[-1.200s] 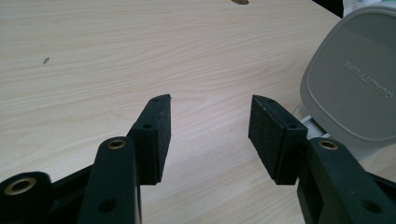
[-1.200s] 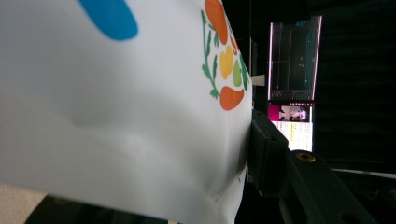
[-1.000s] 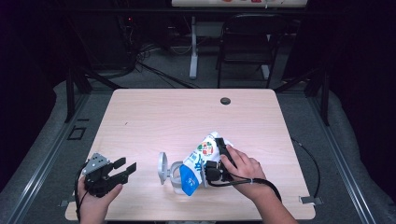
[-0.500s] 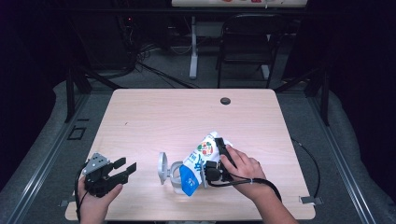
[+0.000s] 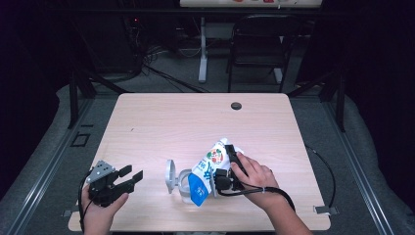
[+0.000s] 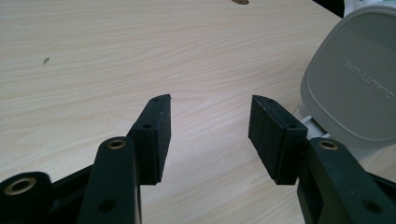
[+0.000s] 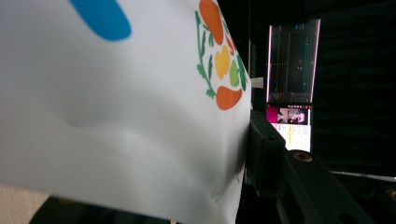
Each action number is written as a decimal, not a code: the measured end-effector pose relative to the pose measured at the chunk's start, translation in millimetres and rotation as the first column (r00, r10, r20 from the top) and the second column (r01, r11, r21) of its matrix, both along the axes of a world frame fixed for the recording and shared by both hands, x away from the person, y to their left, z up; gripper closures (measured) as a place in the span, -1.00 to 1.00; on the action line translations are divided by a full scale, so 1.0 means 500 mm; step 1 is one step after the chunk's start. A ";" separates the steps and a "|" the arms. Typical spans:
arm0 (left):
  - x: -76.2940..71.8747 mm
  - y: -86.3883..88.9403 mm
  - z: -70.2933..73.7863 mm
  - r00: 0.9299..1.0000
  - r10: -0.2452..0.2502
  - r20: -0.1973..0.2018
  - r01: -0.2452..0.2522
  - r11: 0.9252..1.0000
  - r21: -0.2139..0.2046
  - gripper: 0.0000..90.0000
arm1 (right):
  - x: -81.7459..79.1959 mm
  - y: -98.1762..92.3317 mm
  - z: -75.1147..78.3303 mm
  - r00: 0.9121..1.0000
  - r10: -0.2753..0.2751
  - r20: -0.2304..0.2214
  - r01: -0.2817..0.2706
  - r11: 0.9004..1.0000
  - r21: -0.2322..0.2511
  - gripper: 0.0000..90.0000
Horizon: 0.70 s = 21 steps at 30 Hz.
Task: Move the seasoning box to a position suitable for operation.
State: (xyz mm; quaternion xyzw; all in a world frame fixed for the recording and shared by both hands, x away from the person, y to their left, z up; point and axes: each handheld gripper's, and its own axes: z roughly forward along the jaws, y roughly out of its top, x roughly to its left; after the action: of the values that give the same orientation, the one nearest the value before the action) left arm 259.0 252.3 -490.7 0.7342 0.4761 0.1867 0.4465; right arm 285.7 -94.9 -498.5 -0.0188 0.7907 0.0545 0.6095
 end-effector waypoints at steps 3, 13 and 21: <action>0.000 0.000 0.000 1.000 0.000 0.000 0.000 1.000 0.000 0.11 | 0.000 0.000 0.000 1.000 0.002 0.000 -0.002 1.000 -0.002 0.45; 0.000 0.000 0.000 1.000 0.001 0.001 -0.001 1.000 0.000 0.11 | -0.002 0.000 0.002 1.000 0.000 0.001 0.000 1.000 -0.013 0.47; 0.000 0.000 0.000 1.000 0.000 0.004 0.000 1.000 -0.001 0.11 | 0.000 0.000 0.000 1.000 0.014 0.001 -0.014 1.000 0.003 0.48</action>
State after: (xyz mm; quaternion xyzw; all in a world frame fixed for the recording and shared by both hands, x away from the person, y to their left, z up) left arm 259.0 252.4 -490.6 0.7335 0.4756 0.1878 0.4478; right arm 285.7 -94.8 -498.6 -0.0235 0.7902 0.0600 0.6095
